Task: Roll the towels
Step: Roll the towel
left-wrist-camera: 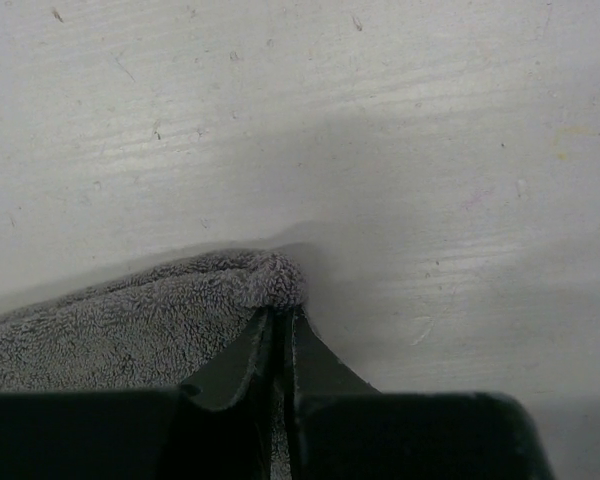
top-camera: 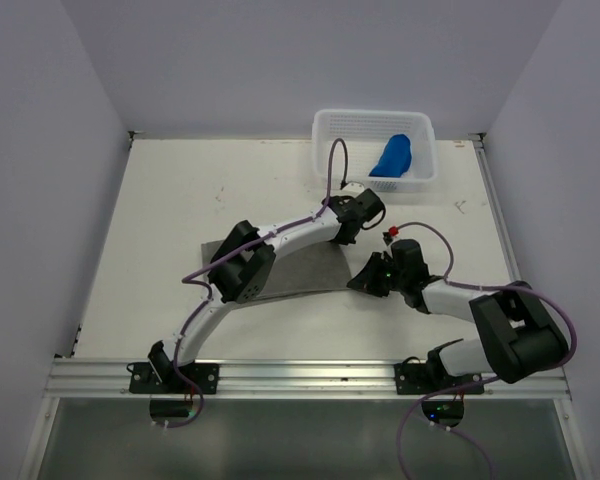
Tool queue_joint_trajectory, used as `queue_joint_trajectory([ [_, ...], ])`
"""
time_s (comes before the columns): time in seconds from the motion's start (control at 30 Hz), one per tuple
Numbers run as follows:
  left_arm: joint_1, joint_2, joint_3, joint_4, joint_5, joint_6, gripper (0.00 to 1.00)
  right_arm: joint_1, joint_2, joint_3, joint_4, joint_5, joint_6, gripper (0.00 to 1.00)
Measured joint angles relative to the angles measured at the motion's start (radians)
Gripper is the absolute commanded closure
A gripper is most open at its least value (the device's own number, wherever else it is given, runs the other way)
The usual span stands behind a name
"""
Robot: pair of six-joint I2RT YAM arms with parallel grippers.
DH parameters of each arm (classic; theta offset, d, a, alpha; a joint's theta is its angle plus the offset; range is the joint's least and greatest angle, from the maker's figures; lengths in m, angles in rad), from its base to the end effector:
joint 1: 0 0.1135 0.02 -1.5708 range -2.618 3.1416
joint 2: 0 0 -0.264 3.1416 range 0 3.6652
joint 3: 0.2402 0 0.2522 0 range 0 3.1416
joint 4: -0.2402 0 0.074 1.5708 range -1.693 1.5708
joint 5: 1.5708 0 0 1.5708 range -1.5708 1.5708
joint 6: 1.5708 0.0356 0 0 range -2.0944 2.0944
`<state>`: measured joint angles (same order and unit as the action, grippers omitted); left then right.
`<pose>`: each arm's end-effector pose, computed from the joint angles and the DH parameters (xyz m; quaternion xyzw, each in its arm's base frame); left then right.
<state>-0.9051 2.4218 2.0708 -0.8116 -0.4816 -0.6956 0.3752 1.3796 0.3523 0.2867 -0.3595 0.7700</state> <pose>0.3286 -0.3918 0.1628 0.0514 0.9508 0.0214 0.3047 0.2067 0.0949 0.1216 0.1059 0.8970 0.3525 0.2449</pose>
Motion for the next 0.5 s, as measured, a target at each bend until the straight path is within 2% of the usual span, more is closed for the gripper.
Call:
queue_joint_trajectory([
  [0.3,-0.002,-0.006,0.000,0.029,0.031,-0.011,1.00,0.063,-0.134,0.048,-0.201,0.148,-0.077,1.00],
  [0.5,0.004,-0.115,-0.145,0.160,0.069,-0.055,1.00,0.150,-0.238,0.123,-0.378,0.287,-0.119,1.00],
])
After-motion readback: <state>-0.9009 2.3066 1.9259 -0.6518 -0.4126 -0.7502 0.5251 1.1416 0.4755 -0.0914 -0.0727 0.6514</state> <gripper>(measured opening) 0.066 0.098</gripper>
